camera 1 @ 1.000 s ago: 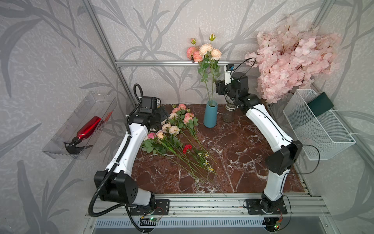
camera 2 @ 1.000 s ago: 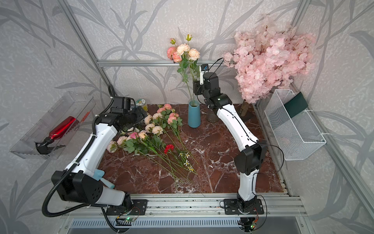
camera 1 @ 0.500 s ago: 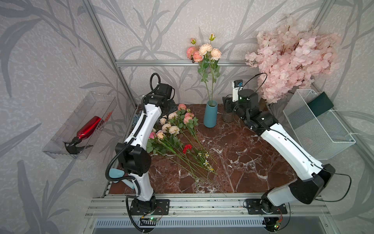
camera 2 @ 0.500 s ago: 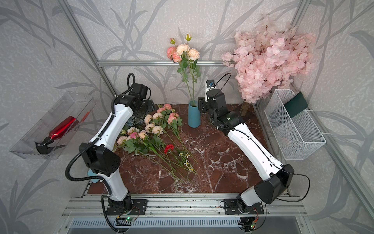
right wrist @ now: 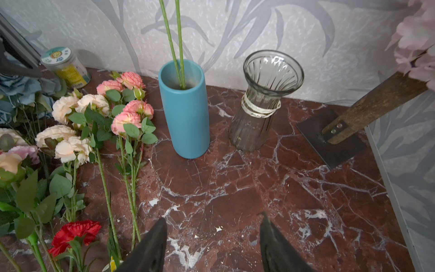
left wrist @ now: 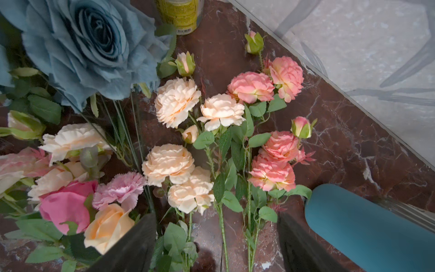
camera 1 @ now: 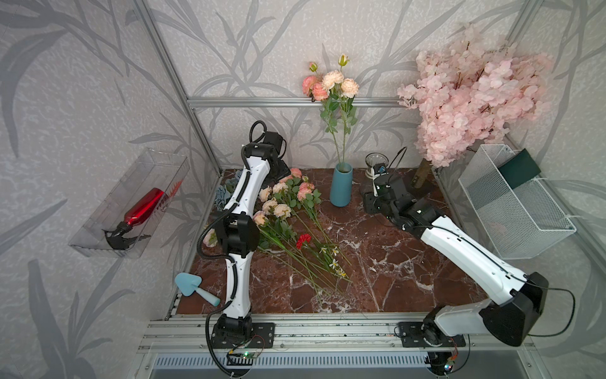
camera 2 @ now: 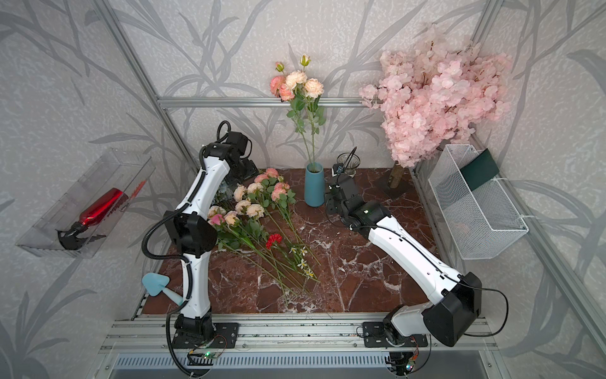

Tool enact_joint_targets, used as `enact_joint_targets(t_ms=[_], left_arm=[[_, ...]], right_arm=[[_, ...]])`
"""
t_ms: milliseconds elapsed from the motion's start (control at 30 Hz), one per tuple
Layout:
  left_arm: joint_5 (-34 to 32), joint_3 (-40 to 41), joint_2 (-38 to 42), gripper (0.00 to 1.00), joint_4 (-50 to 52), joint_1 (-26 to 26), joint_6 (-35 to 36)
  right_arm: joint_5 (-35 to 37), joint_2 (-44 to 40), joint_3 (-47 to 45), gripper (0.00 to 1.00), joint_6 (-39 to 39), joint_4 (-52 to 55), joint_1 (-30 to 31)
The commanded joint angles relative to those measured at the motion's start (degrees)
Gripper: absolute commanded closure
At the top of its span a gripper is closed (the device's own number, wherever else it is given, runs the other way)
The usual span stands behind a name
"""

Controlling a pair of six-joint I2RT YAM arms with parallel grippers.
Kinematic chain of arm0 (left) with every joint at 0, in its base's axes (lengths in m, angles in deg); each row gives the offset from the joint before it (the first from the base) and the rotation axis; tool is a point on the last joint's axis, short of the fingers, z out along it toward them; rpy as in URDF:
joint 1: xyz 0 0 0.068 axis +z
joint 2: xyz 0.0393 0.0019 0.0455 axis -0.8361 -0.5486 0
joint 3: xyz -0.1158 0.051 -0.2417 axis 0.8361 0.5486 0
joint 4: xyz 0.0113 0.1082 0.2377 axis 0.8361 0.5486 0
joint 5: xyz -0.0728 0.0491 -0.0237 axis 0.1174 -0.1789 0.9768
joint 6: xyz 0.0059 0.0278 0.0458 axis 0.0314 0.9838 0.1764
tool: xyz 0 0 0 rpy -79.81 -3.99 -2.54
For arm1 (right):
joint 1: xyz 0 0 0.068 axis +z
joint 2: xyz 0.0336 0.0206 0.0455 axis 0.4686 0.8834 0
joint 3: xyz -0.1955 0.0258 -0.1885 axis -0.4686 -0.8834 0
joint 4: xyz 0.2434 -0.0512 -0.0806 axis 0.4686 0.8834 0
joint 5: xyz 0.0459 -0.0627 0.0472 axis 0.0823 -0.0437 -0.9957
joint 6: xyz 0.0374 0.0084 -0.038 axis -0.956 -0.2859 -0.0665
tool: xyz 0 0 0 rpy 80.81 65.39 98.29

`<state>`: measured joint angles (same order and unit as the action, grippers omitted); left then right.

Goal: Place the pink flowers into the vase
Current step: Pick up the flower at the center of the board.

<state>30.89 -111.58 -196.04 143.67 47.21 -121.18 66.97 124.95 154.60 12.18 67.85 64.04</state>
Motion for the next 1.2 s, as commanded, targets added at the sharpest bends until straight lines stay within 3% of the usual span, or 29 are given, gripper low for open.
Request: enact_joint_targets(t_ms=[0, 100, 333, 667, 933, 1033, 1167], left_arm=[[0.18, -5.38, -3.64, 0.19, 6.87, 0.72, -1.64], [-0.63, -6.92, -6.19, 0.21, 8.68, 0.66, -1.99], [0.29, -1.52, -6.59, 0.27, 9.58, -0.27, -3.00], [1.53, 19.09, 1.05, 0.37, 2.54, -3.29, 0.25], [3.31, 27.76, 4.88, 0.40, -2.41, -3.75, 4.00], [3.65, 28.94, 4.13, 0.47, -3.69, -3.58, 4.94], [3.78, 28.08, 2.24, 0.69, -3.33, -3.31, 5.44]], right_arm=[[1.04, -0.46, -0.89, 0.38, -1.33, 0.30, 1.06], [0.88, -0.28, -1.93, 0.38, -1.51, -0.87, 1.26], [-0.33, 0.66, -2.40, 0.38, -0.66, -2.23, 1.32], [-0.47, 1.05, -2.43, 0.38, -0.58, -2.49, 1.29], [-1.72, 1.57, -2.00, 0.38, -1.49, -2.06, 1.28], [-1.68, 1.24, -2.00, 0.38, -1.61, -1.77, 1.32], [-1.13, 0.62, -2.16, 0.38, -1.59, -1.52, 1.26]])
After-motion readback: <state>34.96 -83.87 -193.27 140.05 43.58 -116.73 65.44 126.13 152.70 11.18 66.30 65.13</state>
